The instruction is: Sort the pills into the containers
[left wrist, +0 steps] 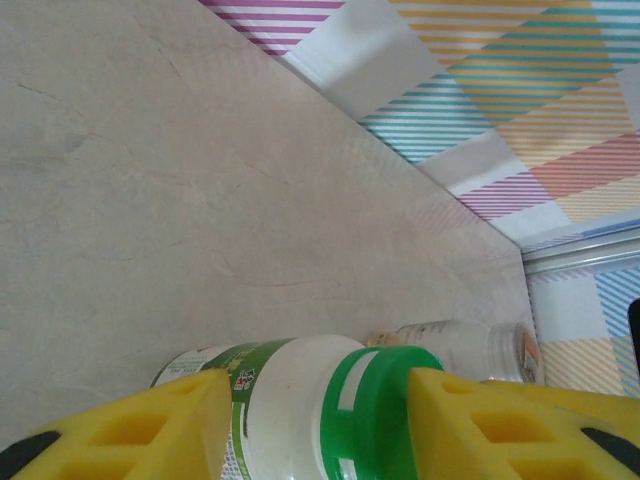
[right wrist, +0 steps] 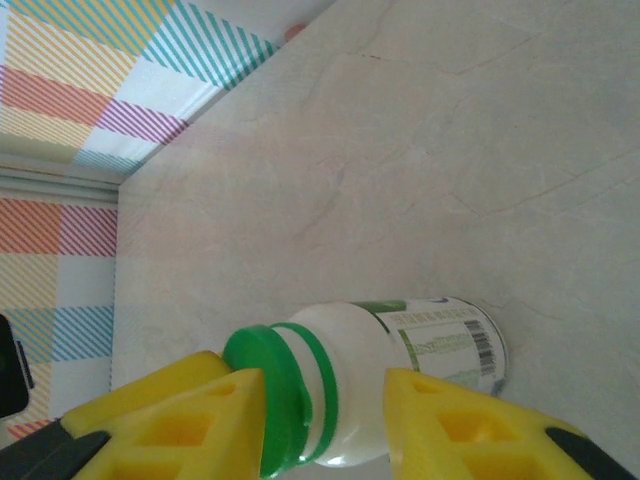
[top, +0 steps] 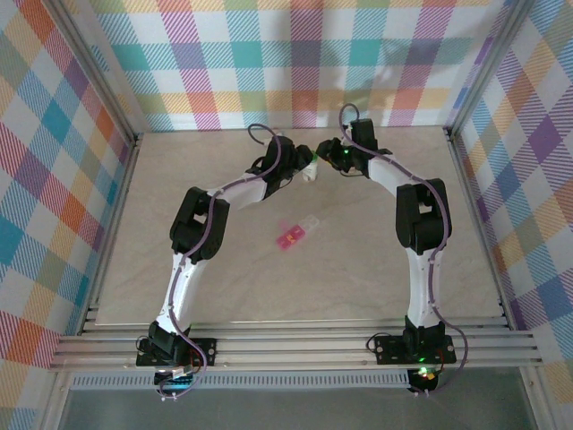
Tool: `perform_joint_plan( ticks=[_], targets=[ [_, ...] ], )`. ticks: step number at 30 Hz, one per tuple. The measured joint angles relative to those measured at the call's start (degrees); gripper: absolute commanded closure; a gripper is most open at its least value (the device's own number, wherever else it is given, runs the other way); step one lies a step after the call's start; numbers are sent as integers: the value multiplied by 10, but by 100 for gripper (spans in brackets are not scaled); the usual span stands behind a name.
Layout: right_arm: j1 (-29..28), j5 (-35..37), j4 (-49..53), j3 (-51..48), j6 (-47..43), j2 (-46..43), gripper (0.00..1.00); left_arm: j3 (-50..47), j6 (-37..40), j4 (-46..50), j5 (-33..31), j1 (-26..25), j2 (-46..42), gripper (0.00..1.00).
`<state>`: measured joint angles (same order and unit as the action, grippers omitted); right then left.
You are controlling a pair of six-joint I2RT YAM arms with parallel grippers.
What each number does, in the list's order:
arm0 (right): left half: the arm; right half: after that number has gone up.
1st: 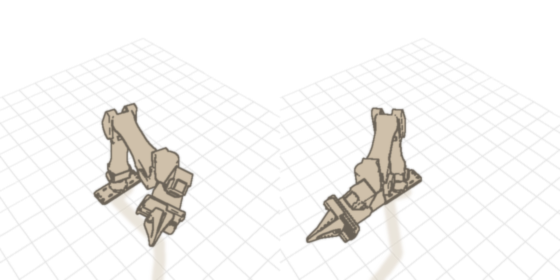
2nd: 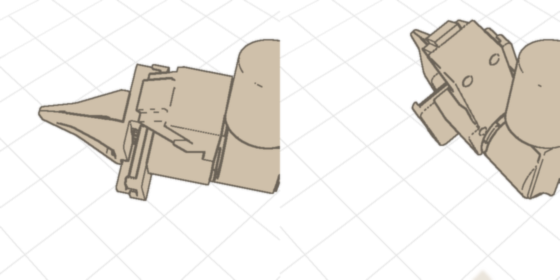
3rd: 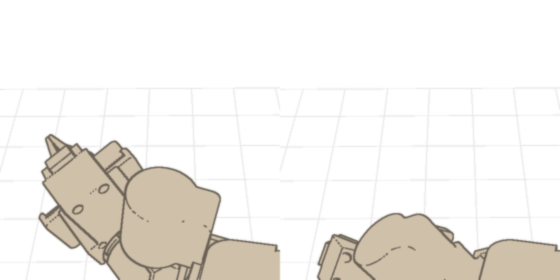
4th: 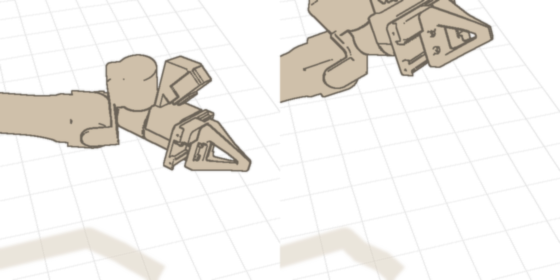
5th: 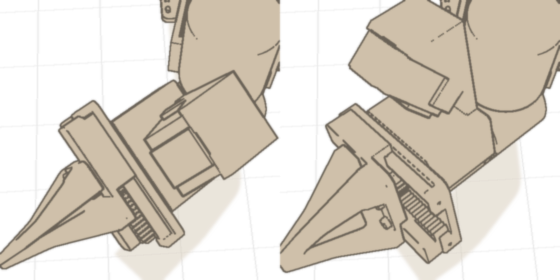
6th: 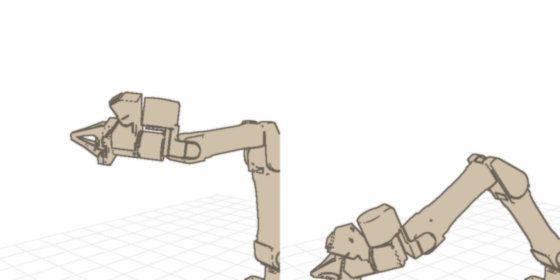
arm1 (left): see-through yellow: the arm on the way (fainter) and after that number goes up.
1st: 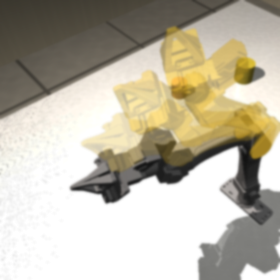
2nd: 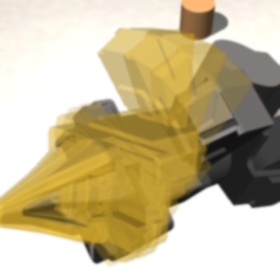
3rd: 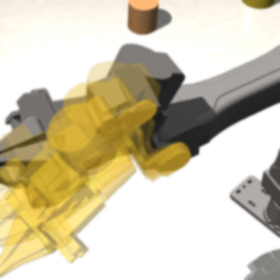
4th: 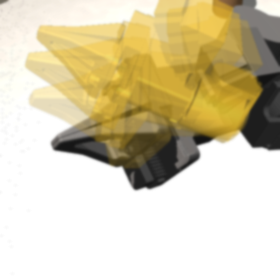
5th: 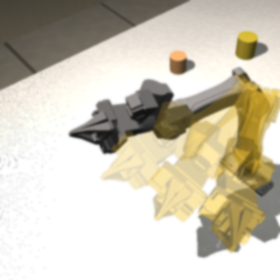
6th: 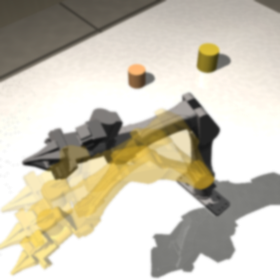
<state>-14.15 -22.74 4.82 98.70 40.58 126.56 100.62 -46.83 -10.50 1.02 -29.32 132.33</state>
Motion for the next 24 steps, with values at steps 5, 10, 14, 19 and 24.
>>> perform_joint_plan(
  ticks=[5, 10, 14, 19, 24],
  targets=[
    [0, 21, 16, -40, -26, -57, 62, -9, 12, 29, 0, 3, -24, 44],
    [0, 42, 27, -114, -63, -160, 58, -63, 19, 33, 0, 3, -99, 42],
    [-3, 48, 31, -176, -96, -228, 56, -126, 36, 34, 0, 3, -179, 43],
    [-28, 59, 45, -252, -136, -275, 54, -244, 76, 49, -2, 3, -292, 44],
    [-83, 74, 61, -318, -162, -299, 50, -361, 113, 77, -2, 7, -358, 45]
  ],
)
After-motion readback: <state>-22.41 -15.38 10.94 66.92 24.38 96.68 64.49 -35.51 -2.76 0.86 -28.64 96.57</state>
